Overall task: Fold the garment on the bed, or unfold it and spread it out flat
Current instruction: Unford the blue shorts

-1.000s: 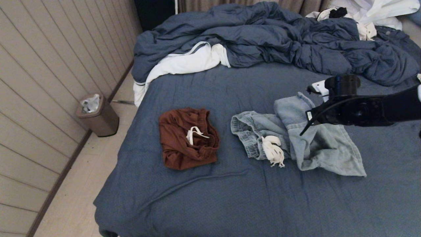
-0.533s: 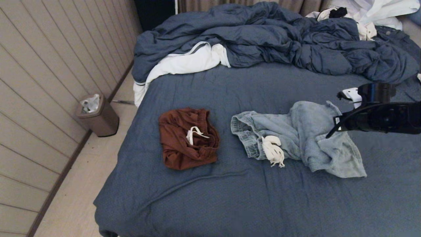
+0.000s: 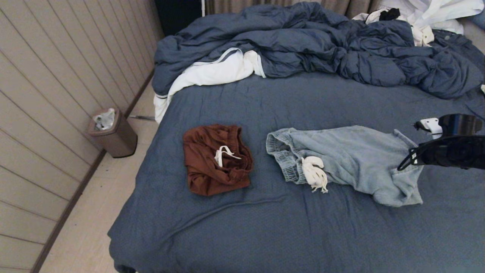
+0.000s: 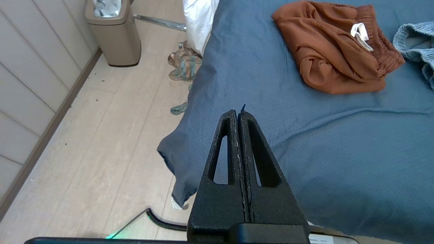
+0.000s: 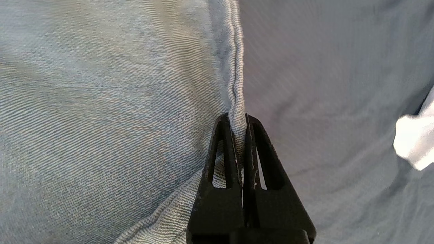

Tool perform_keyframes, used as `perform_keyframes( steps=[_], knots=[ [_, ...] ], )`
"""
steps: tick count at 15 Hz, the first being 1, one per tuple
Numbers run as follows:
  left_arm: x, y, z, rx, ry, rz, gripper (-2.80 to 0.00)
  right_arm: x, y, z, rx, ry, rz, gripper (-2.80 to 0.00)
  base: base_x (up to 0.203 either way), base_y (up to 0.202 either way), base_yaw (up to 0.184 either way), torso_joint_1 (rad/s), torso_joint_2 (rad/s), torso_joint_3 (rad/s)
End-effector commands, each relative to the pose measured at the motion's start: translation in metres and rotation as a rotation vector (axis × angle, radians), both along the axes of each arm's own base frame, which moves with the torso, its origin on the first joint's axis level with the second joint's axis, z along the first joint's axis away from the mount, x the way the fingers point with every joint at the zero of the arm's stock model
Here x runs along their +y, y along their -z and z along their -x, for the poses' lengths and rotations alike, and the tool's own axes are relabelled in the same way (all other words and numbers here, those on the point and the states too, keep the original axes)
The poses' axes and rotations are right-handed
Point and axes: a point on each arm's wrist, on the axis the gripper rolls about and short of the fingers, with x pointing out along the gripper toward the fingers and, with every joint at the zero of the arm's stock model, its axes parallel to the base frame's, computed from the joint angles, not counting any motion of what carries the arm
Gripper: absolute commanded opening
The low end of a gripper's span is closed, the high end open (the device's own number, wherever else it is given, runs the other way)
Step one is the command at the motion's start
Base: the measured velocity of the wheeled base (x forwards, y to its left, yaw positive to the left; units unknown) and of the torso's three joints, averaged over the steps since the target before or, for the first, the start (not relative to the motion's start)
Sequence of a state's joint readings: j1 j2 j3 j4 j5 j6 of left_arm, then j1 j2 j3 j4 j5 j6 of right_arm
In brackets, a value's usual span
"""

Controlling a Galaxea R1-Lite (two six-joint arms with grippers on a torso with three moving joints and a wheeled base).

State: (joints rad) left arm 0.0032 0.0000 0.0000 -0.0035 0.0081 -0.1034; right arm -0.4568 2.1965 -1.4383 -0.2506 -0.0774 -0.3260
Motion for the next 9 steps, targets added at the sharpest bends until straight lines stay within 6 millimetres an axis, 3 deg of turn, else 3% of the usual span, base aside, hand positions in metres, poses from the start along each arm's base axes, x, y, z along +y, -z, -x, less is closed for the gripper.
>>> perform_keyframes(
  steps=[1,4,5,9],
  knots=[
    [0.000,0.000,0.000,0.003,-0.001,0.001,-2.80,-0.008,0.018,0.002,0.041,0.012,-0.022,-2.80,0.000,0.000,0.000,0.000,0.00,0.000],
    [0.000,0.000,0.000,0.002,-0.001,0.001,-2.80,-0.006,0.036,0.001,0.062,0.005,-0.032,-2.80,0.000,0.000,0.000,0.000,0.00,0.000],
    [0.000,0.000,0.000,0.000,-0.001,0.001,-2.80,-0.006,0.040,0.001,0.063,0.001,-0.028,0.00,0.000,0.000,0.000,0.000,0.00,0.000],
    [0.000,0.000,0.000,0.000,-0.001,0.001,-2.80,-0.006,0.026,0.005,0.031,-0.001,-0.022,0.00,0.000,0.000,0.000,0.000,0.00,0.000]
  ],
)
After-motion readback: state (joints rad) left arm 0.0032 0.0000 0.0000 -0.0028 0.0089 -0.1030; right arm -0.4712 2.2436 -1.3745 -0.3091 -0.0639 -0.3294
